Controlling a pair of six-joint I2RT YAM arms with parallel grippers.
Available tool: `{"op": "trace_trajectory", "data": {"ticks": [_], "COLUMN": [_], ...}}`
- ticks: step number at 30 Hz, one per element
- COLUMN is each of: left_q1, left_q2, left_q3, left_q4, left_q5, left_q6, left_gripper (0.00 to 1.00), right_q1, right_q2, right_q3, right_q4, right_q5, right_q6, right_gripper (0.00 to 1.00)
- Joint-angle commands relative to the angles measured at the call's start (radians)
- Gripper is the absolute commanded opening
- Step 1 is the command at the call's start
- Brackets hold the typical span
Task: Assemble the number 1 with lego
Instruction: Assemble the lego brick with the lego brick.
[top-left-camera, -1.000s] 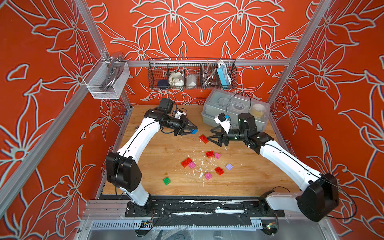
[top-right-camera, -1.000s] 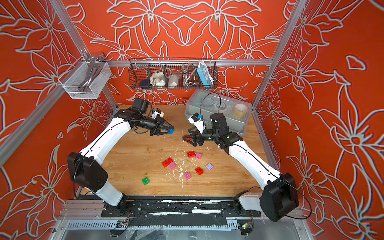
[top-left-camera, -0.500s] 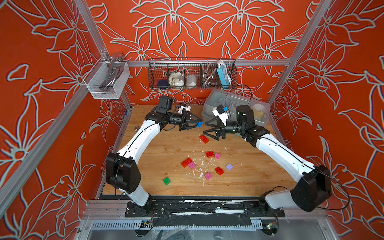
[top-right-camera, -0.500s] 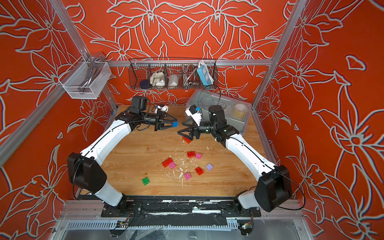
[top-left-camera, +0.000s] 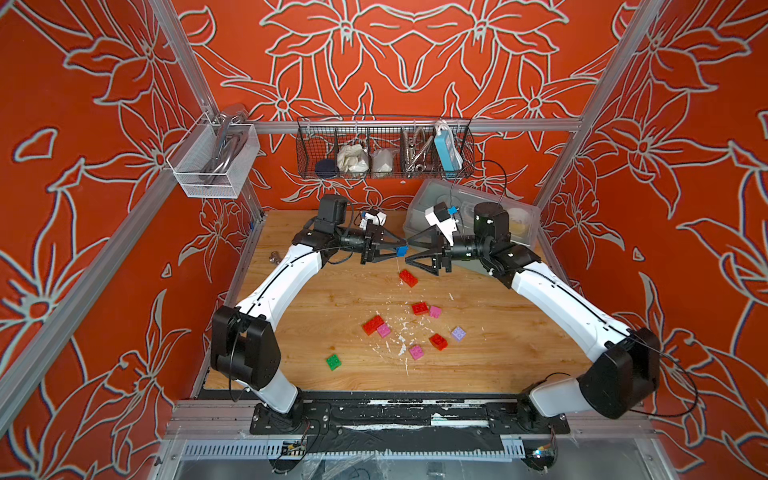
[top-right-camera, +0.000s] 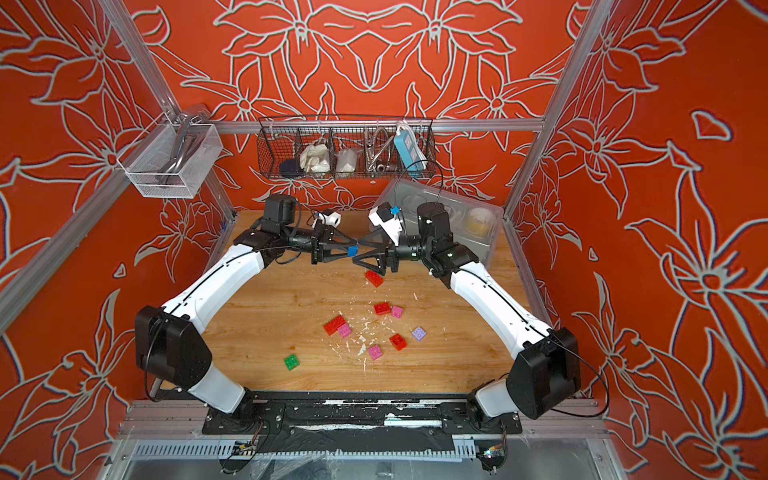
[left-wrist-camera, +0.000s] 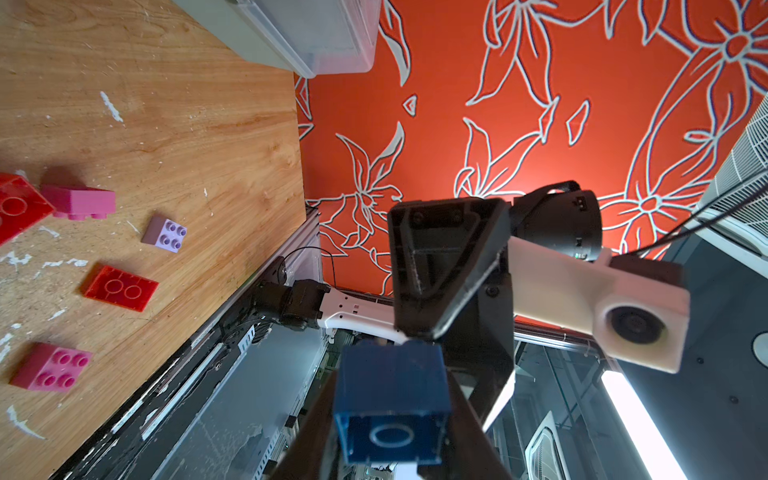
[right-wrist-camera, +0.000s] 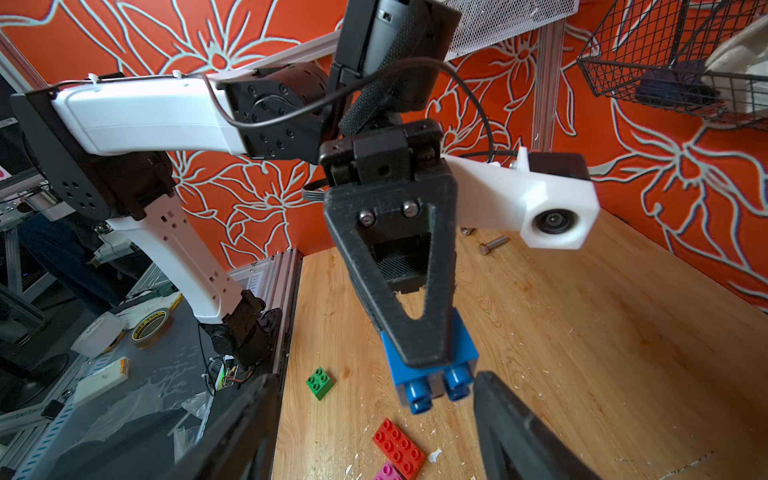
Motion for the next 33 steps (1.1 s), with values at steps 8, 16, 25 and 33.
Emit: {"op": "trace_trajectory", "data": {"ticks": [8,16,25,33], "left_q1": [-0.003,-0.020,-0.043,-0.043], "left_q2": [-0.077,-0.095,-0.100,-0.113], "left_q3": [-0.039,-0.067,-0.073,-0.084], "left_q4": [0.066,0.121,0.169,0.183], "left_q5": [0.052,0.074,0.091,0.092], "left_q6": [-0.005,-0.048,-0.084,-0.094], "left_gripper": [0.28,0.25,0.25,0.25], "right_q1": [-0.009,-0.009,0.004,0.007], "right_q2": [-0.002,0.012,0.017,0.021], "right_q3": [0.021,0.018,0.016,-0.002], "right_q4": [0.017,0.089,0.098,0.134], "right_q5": [-0.021,-0.088,-0.070,-0.069], "right_q6": [-0.036,-0.022,-0.038,-0.007], "right_gripper": [0.78,0.71,0.72,0.58]}}
